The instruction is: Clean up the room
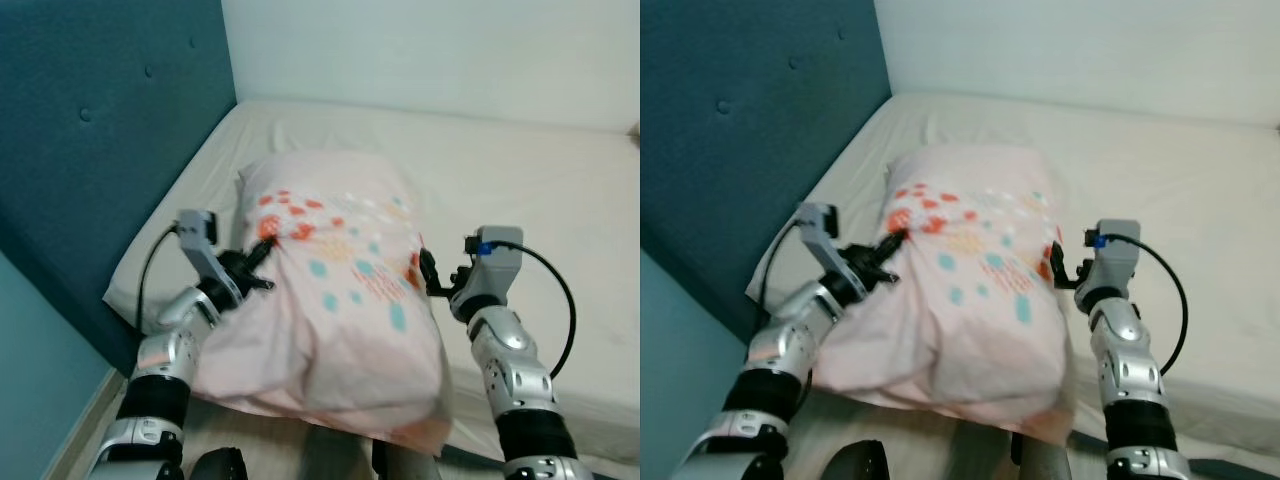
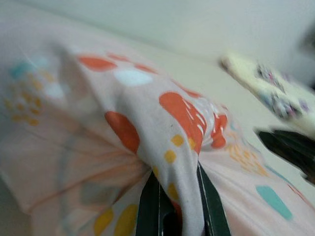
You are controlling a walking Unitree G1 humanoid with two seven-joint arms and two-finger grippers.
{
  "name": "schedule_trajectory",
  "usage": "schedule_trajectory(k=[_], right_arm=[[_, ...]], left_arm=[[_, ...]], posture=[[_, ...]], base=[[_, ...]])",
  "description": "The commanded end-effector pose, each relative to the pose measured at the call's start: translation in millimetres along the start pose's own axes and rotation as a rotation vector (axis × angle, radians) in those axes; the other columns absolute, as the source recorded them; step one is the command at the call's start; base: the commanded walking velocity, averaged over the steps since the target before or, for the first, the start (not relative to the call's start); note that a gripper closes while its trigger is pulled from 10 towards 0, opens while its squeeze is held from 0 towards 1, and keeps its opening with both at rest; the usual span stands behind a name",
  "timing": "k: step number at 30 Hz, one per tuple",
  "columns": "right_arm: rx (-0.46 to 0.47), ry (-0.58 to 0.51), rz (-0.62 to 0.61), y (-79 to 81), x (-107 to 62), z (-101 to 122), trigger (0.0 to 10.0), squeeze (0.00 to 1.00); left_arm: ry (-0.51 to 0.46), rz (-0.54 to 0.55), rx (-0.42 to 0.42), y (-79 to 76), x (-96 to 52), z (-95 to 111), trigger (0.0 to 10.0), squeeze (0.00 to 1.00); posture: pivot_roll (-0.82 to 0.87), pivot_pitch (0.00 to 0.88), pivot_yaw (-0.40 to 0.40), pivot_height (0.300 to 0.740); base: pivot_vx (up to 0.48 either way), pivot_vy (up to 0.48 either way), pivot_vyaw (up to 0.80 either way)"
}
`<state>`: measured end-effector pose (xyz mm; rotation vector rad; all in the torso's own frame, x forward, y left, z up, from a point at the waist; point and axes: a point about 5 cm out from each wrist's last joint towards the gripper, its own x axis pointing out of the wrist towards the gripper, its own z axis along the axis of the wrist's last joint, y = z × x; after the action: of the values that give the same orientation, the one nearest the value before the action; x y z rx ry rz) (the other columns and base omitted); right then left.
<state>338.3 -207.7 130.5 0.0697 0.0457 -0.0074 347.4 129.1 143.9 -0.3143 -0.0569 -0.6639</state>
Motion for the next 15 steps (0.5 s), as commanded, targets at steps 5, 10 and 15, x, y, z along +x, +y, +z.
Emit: schedule_trajectory(k=[5, 10, 15], right_arm=[[0.158, 0.196, -0.002, 15.1, -7.8, -41, 10.0, 1.0], [0.243, 0.217, -0.02, 23.1, -10.3, -53, 10.0, 1.0], [0.159, 0.145, -0.082, 16.2, -14.8, -59, 10.0, 1.0]], left_arm=[[0.154, -0.025, 0.055, -13.0, -3.5, -38, 0.0, 0.0], [0.225, 0.054, 0.108, -13.8, -0.3, -58, 0.0, 0.0], [0.319, 0.195, 0.301, -5.7, 4.3, -68, 0.0, 0.0]], posture=[[-0.01, 0.05, 0.0, 0.58], [-0.02, 0.049, -0.009, 0.58], [-0.03, 0.059, -0.008, 0.58]], base=[[0.0, 0.0, 0.0], [0.0, 0.0, 0.0], [0.0, 0.0, 0.0]])
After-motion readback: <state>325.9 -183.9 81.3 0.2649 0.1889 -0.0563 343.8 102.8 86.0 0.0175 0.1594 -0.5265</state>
